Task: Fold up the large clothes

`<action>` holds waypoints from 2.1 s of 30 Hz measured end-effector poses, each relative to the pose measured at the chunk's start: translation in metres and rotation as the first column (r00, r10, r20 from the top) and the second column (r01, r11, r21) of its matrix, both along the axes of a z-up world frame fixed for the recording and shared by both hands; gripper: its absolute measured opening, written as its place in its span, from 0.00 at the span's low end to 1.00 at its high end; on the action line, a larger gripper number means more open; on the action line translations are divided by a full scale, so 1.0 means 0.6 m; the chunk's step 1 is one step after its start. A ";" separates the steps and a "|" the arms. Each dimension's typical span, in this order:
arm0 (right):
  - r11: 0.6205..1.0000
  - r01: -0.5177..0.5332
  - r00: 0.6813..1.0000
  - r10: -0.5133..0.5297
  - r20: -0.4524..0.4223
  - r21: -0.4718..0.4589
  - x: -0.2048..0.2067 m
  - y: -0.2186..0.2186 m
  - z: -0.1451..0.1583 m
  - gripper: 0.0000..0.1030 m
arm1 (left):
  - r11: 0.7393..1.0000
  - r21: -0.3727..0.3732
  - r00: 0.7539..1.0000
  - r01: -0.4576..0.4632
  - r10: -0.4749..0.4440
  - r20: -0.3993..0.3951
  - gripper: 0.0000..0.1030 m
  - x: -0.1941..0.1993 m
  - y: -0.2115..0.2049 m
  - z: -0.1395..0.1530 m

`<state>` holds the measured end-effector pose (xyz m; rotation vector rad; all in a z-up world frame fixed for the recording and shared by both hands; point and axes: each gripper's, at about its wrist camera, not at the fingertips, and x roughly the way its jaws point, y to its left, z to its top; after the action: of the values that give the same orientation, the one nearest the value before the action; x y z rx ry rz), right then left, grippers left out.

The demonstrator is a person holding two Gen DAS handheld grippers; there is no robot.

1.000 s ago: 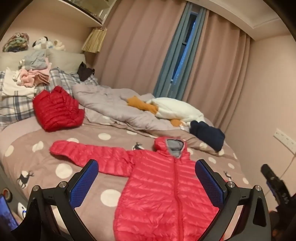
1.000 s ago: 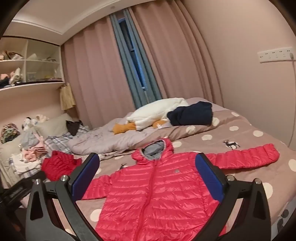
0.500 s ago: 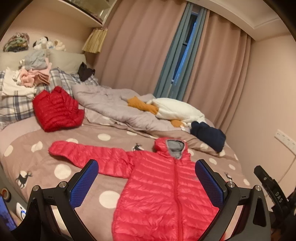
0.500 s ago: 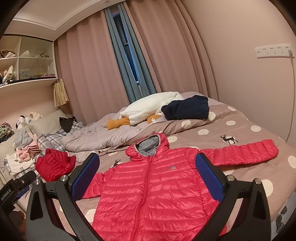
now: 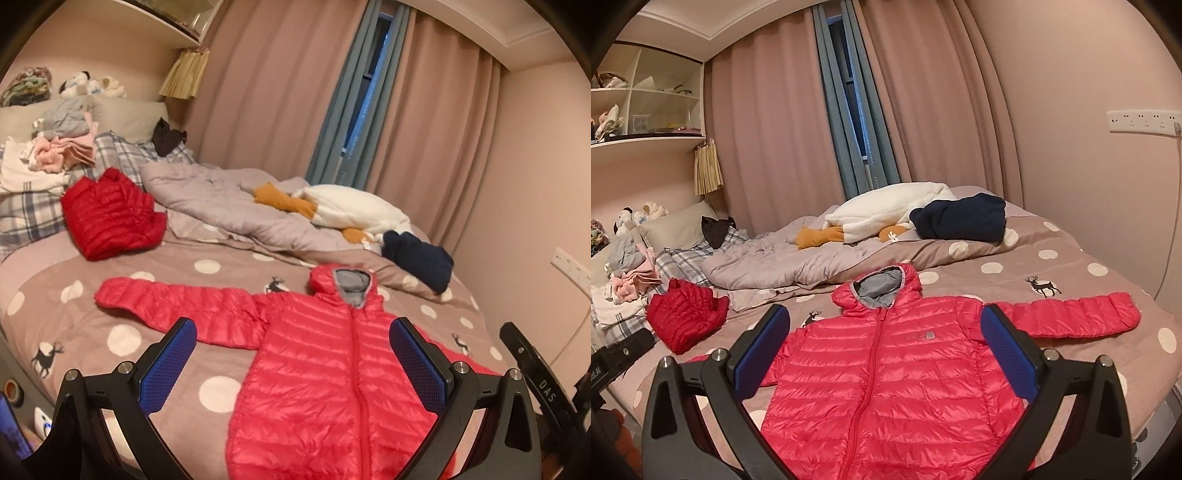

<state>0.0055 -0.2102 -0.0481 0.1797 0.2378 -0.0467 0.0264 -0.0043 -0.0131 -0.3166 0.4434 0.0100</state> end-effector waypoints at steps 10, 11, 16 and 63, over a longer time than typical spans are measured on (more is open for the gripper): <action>0.995 0.057 0.997 -0.052 0.063 -0.080 -0.005 0.011 0.009 1.00 | 0.999 -0.048 1.000 0.024 -0.025 -0.019 1.00 0.006 0.015 -0.003; 0.995 0.067 0.996 -0.062 0.063 -0.075 -0.004 0.009 0.009 1.00 | 0.999 -0.044 1.000 0.009 -0.010 -0.018 1.00 0.006 0.018 -0.003; 0.996 0.089 0.996 -0.088 0.035 -0.027 0.005 -0.004 0.006 1.00 | 0.998 -0.059 1.000 -0.012 0.010 -0.023 1.00 0.009 0.036 -0.003; 1.000 -0.001 0.999 0.001 -0.039 -0.005 0.020 0.003 -0.010 1.00 | 0.998 -0.005 0.998 -0.057 0.057 -0.025 1.00 0.005 0.028 -0.001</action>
<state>0.0173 -0.2085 -0.0539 0.1741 0.2765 -0.0497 0.0295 0.0126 -0.0138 -0.3347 0.4595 0.0682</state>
